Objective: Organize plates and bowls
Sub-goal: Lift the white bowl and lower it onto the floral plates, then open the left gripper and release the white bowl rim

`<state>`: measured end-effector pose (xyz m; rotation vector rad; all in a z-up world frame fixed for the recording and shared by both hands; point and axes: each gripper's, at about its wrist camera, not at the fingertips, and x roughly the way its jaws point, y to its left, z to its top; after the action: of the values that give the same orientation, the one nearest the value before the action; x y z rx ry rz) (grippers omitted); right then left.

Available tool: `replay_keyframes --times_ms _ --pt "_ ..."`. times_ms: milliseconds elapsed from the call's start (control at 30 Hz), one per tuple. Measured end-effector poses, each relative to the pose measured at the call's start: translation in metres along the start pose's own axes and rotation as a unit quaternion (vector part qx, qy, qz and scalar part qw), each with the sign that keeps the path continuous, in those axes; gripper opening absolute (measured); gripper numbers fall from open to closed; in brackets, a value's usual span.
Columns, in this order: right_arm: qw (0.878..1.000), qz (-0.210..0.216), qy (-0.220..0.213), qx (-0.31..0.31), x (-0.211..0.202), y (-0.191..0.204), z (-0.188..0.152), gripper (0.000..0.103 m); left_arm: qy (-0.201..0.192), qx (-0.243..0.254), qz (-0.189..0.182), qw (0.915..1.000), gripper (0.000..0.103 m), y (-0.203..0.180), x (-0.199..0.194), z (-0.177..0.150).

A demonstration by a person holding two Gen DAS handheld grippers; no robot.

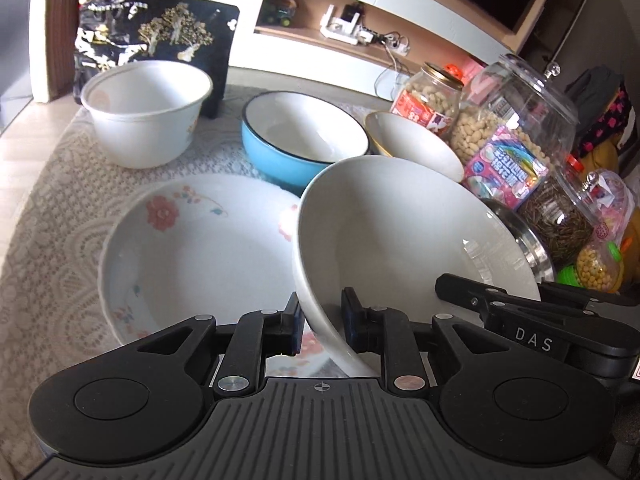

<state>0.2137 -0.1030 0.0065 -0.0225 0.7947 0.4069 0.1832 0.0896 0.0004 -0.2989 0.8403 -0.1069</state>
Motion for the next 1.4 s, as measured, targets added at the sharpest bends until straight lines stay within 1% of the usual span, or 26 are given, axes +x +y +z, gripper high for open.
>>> replay_keyframes --times_ms 100,200,267,400,567,733,867,1067,1200,1333,1400 --pt "1.000 0.025 0.001 -0.017 0.016 0.026 0.009 0.029 -0.011 -0.001 0.026 0.9996 0.024 0.024 -0.009 0.006" --pt "0.998 0.045 0.017 -0.033 0.037 0.048 0.012 0.029 -0.008 -0.012 0.055 0.9984 0.025 0.049 -0.008 0.006" --pt "0.997 0.053 0.029 -0.043 0.052 0.059 0.012 0.029 -0.003 -0.028 0.073 0.9969 0.025 0.064 -0.004 0.005" --pt "0.996 0.060 0.046 -0.047 0.073 0.070 0.012 0.029 0.005 -0.048 0.084 0.9953 0.025 0.081 0.005 0.006" --pt "0.996 0.056 0.063 -0.043 0.084 0.065 0.010 0.029 0.025 -0.060 0.068 0.9956 0.025 0.087 0.017 0.004" --pt "0.995 0.068 0.063 -0.036 0.090 0.060 0.011 0.031 0.028 -0.078 0.061 0.9947 0.025 0.093 0.020 0.004" --pt "0.994 0.080 0.063 -0.031 0.094 0.059 0.011 0.032 0.020 -0.083 0.061 0.9945 0.025 0.094 0.020 0.005" --pt "0.994 0.083 0.065 -0.024 0.097 0.060 0.012 0.032 0.004 -0.088 0.051 0.9948 0.024 0.100 0.021 0.006" --pt "0.993 0.086 0.077 -0.013 0.097 0.059 0.013 0.032 0.011 -0.113 0.038 0.9928 0.025 0.106 0.020 0.009" --pt "0.992 0.092 0.085 -0.009 0.091 0.058 0.011 0.032 0.024 -0.147 0.008 0.9889 0.025 0.119 0.015 0.007" --pt "0.992 0.089 0.083 -0.013 0.089 0.059 0.010 0.032 0.023 -0.147 0.003 0.9889 0.025 0.119 0.014 0.006"
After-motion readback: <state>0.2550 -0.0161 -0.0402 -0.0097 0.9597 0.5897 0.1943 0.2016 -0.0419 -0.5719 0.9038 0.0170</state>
